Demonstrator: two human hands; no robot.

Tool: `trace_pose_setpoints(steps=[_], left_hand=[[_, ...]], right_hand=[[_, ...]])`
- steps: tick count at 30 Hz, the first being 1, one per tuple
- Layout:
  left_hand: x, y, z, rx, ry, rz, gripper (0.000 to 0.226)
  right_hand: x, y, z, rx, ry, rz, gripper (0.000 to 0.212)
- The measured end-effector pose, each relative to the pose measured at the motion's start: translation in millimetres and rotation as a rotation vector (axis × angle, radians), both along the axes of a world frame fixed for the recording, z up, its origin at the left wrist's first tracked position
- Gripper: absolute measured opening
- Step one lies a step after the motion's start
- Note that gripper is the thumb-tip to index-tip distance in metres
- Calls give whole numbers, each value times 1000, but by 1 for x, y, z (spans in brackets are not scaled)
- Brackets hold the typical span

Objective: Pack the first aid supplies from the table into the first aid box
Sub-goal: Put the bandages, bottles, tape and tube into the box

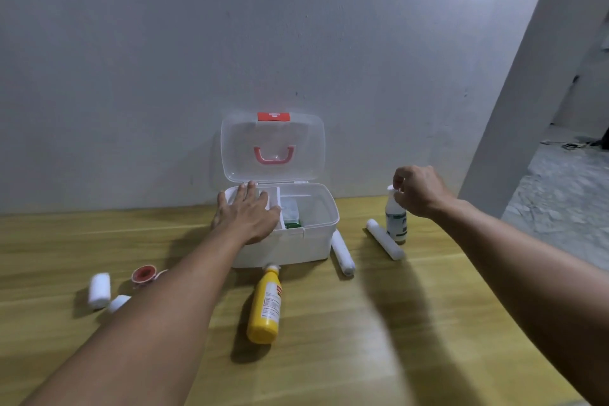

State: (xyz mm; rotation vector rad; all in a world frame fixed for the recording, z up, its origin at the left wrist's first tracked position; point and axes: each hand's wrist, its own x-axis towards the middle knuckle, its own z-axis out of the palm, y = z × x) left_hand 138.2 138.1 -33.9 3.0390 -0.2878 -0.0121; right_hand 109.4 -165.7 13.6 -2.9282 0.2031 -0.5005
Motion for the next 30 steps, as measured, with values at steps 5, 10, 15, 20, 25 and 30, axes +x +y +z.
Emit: trace_pose_setpoints(steps=[5,10,15,20,25,30], left_hand=[[-1,1,0,0,-5,2,65],[-1,1,1,1,-12,4,65],[-1,-1,1,1,-1,13,65],[-2,0,1,-29,-12,3,65],[-3,1,0,-11,-22,0,64],[-2,1,-1,-6,-27,3,62]], right_hand=[[-6,7,0,50,-4,1,13],[-16,18,20,101,-210,38,16],[-30,63,76,194,-371,197,23],[-27,121,61,345,-276,335,20],[-21,157,11,350,-110,414,19],[-15,161,-8,403,-67,421,21]])
